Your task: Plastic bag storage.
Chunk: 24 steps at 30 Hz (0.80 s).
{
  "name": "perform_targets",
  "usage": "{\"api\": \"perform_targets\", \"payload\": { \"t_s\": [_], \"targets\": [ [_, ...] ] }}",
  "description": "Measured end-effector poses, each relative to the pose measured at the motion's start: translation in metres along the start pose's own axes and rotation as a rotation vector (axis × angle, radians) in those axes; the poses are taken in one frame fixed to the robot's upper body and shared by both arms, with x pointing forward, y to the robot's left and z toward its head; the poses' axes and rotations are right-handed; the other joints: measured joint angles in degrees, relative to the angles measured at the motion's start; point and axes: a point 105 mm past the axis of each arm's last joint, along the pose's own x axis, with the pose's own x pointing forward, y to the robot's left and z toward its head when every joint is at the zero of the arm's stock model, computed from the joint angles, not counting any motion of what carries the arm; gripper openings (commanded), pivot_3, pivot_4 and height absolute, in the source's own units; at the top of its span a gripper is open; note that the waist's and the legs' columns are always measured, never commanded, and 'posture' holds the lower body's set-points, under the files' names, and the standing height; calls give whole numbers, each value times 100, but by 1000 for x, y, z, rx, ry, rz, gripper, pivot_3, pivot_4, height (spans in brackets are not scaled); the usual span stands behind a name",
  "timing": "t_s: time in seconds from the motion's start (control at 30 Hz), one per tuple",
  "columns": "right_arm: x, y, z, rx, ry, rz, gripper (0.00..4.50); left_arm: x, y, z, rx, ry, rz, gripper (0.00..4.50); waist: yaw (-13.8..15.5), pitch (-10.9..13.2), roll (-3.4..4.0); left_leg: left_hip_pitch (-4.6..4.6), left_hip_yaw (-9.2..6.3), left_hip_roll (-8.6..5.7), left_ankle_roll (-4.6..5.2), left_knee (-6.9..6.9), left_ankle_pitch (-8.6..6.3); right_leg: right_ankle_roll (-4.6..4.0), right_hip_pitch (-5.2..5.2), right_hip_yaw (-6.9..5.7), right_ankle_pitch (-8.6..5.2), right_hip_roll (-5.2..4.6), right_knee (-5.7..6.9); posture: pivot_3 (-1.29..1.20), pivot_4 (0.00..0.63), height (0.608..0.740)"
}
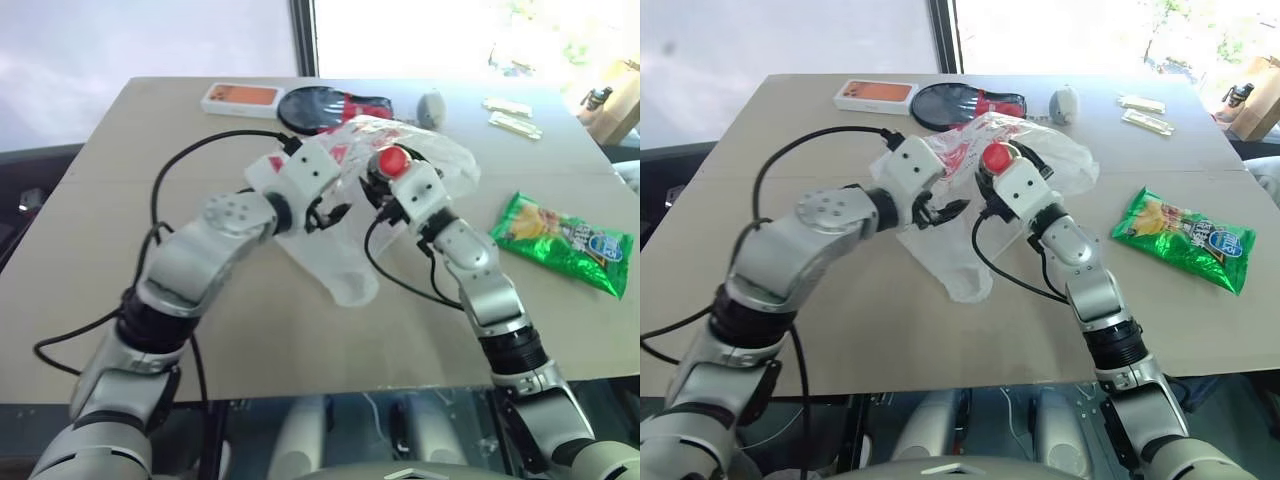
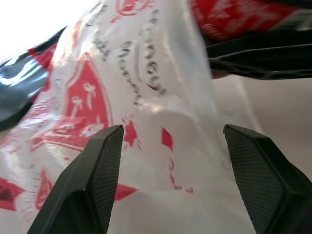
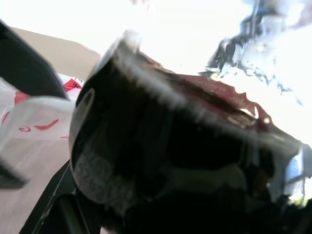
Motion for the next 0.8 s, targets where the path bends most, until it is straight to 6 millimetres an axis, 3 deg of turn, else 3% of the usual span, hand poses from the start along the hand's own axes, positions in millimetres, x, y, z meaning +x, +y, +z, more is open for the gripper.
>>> {"api": "perform_targets", "payload": {
  "t_s": [0.1, 0.2, 0.4, 0.57, 0.7, 0.8],
  "targets": [
    [-1, -1, -1, -6, 6, 2, 3102, 11, -6, -3, -14, 8, 9, 1468, -8, 1, -1, -1, 3, 0, 0, 0, 0, 0, -2, 4, 0, 0, 0, 0, 150, 740],
    [-5, -4, -4, -16, 20, 0, 3102, 12, 0, -1, -12, -10, 53, 27, -18, 1, -1, 0, 3, 3, 0, -1, 0, 0, -5, 4, 0, 3, 2, 0, 150, 740],
    [-13, -4, -12, -18, 47, 9, 3102, 0, 32, 20, -71, -156, 193, 0, -15, 1, -1, -1, 4, 3, 0, -1, 0, 0, -4, 5, 0, 2, 1, 0, 150, 740],
    [-14, 4, -6, -60, 4, 77, 3102, -14, 55, 43, -79, -269, 247, 0, -13, 1, -1, 0, 4, 2, 0, 0, 0, 0, -3, 4, 0, 1, 1, 0, 150, 740],
    [-6, 16, -8, -75, -14, 137, 3102, -18, 54, 48, -100, -299, 211, 0, -34, 1, -1, 1, 6, 3, 0, 1, 0, 1, -3, 5, 1, 2, 2, 0, 150, 740],
    [7, 16, -18, -117, 10, 168, 3102, -21, 38, 50, -120, -325, 134, 0, -34, 1, -1, 1, 5, 3, 0, 2, 1, 0, -2, 5, 1, 2, 2, 0, 150, 740]
  ]
}}
